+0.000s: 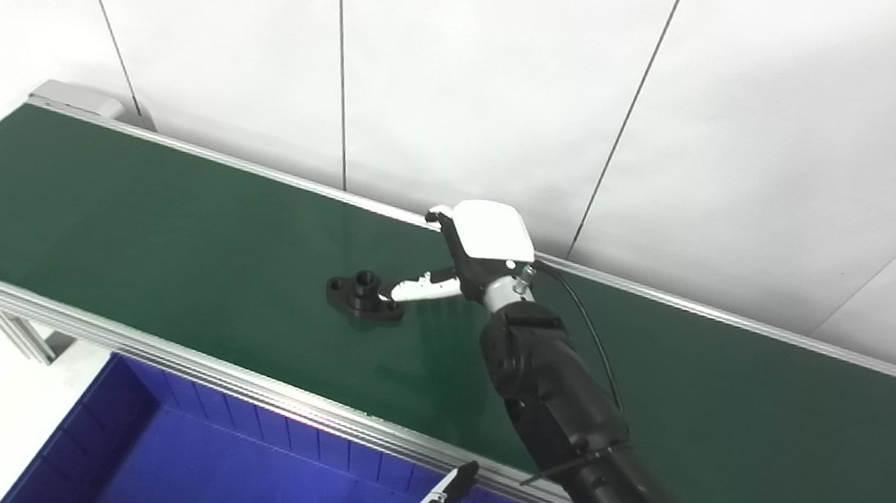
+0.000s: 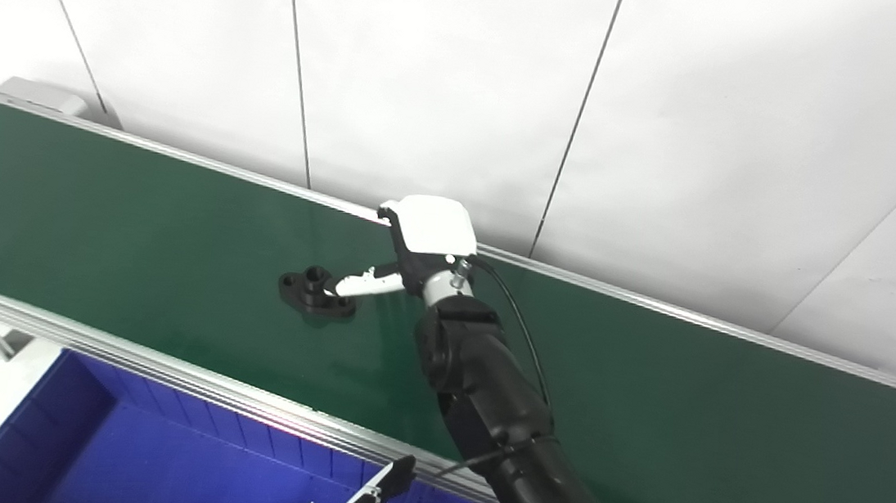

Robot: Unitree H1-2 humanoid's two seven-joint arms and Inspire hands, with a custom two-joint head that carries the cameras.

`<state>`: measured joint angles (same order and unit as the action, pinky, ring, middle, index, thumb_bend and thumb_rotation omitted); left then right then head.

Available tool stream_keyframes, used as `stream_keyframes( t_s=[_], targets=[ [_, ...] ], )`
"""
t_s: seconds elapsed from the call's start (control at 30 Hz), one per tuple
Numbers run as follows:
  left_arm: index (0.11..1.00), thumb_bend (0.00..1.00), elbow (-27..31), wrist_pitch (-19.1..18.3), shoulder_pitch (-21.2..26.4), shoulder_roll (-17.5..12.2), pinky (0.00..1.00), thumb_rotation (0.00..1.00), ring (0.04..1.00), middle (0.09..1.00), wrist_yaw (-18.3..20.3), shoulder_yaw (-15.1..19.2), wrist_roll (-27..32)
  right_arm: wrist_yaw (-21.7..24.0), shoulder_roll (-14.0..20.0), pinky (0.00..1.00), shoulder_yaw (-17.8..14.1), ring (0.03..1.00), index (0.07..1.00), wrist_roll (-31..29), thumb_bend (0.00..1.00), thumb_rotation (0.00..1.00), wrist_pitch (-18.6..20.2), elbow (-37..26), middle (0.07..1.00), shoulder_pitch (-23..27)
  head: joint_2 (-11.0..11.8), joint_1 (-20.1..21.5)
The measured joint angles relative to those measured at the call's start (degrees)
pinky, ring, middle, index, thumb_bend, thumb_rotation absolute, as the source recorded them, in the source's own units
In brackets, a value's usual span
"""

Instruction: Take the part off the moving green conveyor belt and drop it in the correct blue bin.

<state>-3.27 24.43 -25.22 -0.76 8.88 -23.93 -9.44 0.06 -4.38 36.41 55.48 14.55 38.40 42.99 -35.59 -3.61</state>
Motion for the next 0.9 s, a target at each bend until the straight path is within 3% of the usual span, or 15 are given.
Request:
stream_keyframes(
  t_s=[0.53,0.9],
  targets=[
    [1.0,0.98,4.74,-1.75,-1.58,-0.02,0.92,0.89,1.0,1.0,-0.37,-0.32,-0.04,0.54,-2.06,0.56,4.65,0.638,0.81,-0.08,1.0,0.72,0.75,3.11,0.72,-1.09,-1.5,-1.4],
    [1.0,0.97,6.51,-3.07,-2.28,-0.37,0.92,0.86,1.0,1.0,-0.72,-0.99,0.1,-1.59,-0.08,0.47,9.97,0.576,0.769,2.42,0.99,0.68,0.7,6.1,0.676,-1.83,-2.55,-0.97]
  ],
)
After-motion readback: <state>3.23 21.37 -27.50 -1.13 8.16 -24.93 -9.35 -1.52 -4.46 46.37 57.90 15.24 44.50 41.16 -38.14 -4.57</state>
